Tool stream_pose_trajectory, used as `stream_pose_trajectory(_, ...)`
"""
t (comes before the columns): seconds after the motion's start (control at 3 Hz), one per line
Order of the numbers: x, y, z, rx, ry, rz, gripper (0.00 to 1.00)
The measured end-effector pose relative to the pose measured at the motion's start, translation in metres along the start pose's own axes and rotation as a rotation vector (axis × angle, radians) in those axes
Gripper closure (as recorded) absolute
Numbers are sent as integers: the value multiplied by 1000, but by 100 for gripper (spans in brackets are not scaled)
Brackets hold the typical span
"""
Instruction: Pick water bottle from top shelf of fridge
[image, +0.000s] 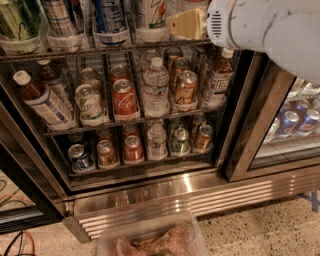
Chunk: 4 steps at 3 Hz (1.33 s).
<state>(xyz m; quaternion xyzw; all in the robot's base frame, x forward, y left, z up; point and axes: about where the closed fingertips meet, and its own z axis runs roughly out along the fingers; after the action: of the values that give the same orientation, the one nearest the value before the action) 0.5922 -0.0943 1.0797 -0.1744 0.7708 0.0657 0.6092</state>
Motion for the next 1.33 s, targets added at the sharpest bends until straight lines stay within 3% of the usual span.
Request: stream_pose_trajectory(1.33,-35,-12,33,35,-41,-6,23)
